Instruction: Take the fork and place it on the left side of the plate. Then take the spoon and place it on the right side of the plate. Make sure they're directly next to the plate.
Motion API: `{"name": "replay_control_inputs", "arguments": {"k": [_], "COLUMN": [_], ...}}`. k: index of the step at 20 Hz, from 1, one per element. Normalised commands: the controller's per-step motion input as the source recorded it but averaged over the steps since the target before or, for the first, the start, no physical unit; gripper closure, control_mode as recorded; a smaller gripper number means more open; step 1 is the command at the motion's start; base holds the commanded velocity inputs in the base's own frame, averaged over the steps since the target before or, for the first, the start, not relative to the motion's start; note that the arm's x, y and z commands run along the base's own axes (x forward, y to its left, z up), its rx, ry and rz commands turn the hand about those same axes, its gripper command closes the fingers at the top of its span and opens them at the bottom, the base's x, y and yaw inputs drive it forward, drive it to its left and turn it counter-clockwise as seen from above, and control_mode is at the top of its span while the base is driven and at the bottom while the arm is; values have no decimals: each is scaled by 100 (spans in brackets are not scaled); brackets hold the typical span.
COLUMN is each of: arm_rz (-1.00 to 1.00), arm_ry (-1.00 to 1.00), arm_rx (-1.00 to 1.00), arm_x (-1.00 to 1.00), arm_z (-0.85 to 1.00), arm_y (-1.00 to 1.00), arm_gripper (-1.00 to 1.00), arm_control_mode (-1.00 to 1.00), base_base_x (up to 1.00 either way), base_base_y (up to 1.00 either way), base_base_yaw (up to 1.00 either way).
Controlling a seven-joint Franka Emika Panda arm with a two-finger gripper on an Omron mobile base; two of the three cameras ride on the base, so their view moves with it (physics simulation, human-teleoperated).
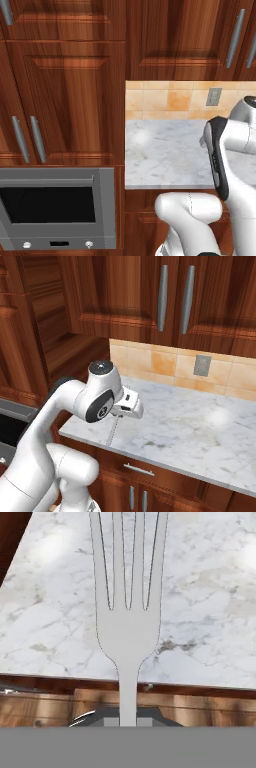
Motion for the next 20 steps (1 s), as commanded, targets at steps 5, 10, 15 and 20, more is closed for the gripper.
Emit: {"name": "replay_control_inputs", "arguments": {"k": [5,10,15,20], "arm_rz": [0,0,0,0], "arm_ry": [-6,-5,-4,0], "arm_rx": [0,0,0,0], "arm_x": [-20,-10,-13,0], "arm_z": [86,74,46,0], "arm_y": [-3,-7,-5,0], "arm_gripper": [100,100,100,100], "arm_control_mode": [-100,-100,100,100], "base_base_x": [0,0,-9,-71], "base_base_y": [0,0,0,1], "base_base_yaw": [0,0,0,-11]}}
